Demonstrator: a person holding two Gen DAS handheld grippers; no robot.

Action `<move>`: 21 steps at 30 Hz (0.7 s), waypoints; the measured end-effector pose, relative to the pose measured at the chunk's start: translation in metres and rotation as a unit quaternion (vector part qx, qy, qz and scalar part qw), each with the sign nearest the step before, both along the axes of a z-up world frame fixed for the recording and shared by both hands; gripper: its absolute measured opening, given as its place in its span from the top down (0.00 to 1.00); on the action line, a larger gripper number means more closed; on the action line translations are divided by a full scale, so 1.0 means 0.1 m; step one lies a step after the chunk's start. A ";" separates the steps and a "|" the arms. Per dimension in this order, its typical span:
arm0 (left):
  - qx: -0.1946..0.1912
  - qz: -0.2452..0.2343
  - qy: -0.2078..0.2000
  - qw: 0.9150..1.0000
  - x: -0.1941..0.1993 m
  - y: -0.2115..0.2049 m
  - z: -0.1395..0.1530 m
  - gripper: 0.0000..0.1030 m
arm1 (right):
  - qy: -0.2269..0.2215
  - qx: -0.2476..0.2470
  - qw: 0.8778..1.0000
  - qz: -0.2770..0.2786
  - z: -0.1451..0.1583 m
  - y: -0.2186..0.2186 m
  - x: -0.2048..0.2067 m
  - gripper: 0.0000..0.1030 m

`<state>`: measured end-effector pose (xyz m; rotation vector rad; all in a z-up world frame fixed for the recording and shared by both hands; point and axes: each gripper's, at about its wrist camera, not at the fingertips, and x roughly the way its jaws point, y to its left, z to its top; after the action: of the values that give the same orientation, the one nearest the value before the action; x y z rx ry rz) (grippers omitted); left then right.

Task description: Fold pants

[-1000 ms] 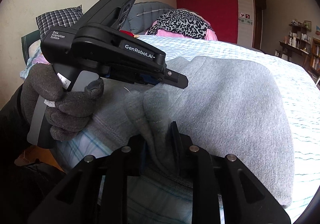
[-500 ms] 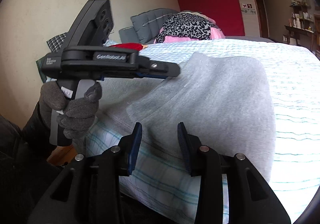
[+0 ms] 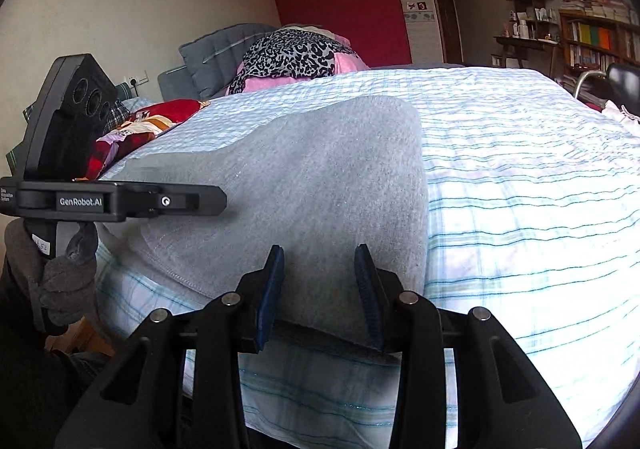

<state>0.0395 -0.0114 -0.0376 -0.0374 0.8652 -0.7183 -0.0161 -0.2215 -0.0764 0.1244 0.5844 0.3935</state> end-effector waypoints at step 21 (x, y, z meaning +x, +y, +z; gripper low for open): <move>-0.027 0.014 -0.012 0.999 -0.10 0.18 -0.23 0.73 | 0.045 0.013 0.999 -0.029 0.53 -0.04 0.90 0.63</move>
<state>0.0295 0.0065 -0.0607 -0.0894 0.8217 -0.7149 0.0737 -0.2256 -0.0232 0.1838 0.6626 0.3414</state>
